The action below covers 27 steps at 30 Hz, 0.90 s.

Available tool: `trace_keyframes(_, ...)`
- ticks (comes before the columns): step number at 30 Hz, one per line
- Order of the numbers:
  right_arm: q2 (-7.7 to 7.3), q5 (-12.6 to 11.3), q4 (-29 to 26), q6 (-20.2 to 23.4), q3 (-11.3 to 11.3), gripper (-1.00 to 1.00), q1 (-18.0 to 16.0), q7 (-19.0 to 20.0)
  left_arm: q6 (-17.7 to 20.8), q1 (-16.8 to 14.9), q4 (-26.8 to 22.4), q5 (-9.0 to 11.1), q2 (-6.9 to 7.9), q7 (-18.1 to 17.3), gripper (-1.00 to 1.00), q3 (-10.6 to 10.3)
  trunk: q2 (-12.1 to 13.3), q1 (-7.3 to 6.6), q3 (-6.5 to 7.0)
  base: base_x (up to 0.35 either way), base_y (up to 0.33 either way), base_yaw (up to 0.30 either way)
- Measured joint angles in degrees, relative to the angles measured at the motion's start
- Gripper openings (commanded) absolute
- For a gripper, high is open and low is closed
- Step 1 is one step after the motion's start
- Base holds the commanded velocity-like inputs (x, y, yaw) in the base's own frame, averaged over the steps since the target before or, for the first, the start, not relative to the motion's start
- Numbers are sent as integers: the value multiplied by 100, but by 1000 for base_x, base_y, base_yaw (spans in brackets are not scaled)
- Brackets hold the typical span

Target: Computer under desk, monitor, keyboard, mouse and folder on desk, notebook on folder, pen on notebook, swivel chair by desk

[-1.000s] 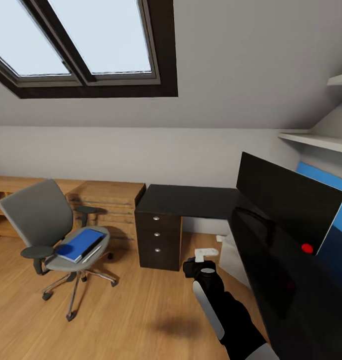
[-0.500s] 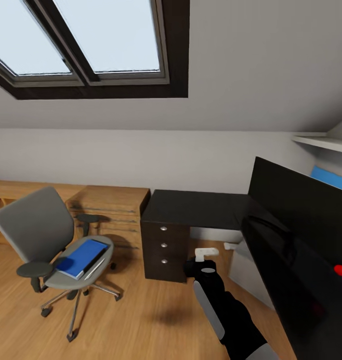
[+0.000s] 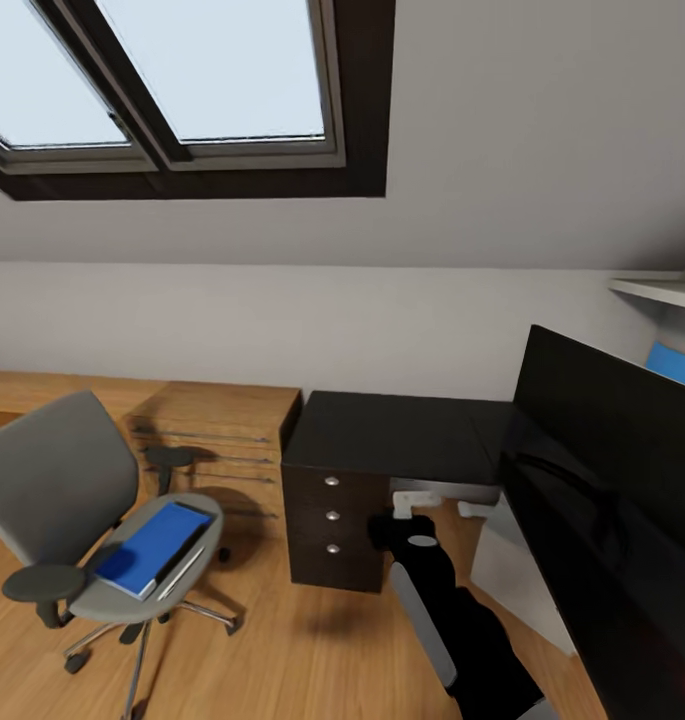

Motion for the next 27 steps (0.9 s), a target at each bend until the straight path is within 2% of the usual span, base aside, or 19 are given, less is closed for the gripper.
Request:
trace_keyframes(4, -5, 12, -500, 8, -6, -100, 232, -9, 142, 3, 82, -4, 0, -16, 100, -4, 160, -88, 72, 326, 1, 0)
trace_keyframes(5, -8, 24, -878, 16, -7, -100, 449, -13, 420, 2, 92, -10, 0, -25, 100, -6, 200, -111, 90, 326, 0, 0)
trace_keyframes(7, -6, 34, -1120, 19, -7, -100, 635, -13, 683, -2, 96, -14, 0, -30, 100, -8, 282, -154, 126, 326, 0, 0)
trace_keyframes(13, -8, 45, -1270, 9, -7, -100, 756, -13, 898, -3, 99, -17, -7, -36, 100, -18, 523, -286, 234, 326, 0, 0)
trace_keyframes(19, -2, 44, -1197, 1, 1, -100, 767, -5, 815, 0, 17, -12, -13, -44, 100, -28, 726, -397, 325, 327, 0, 0)
trace_keyframes(20, -2, 44, -1194, 1, 3, -100, 767, -2, 712, -2, -277, -17, -24, -131, 100, -61, 726, -397, 326, 327, 0, 0)
trace_keyframes(21, -2, 33, -1190, 0, 8, -100, 768, 4, 638, 0, -882, -15, -56, -308, 100, -258, 726, -397, 326, 327, 0, 0)
trace_keyframes(22, -2, 35, -1188, 1, 9, -100, 767, 4, 633, 2, -1060, -16, -62, -323, 100, -290, 725, -397, 326, 327, 0, 0)
trace_keyframes(27, 5, 35, -1184, 0, 10, -100, 767, 5, 619, 3, -1147, -10, -97, -339, 100, -403, 726, -397, 325, 327, 0, 0)
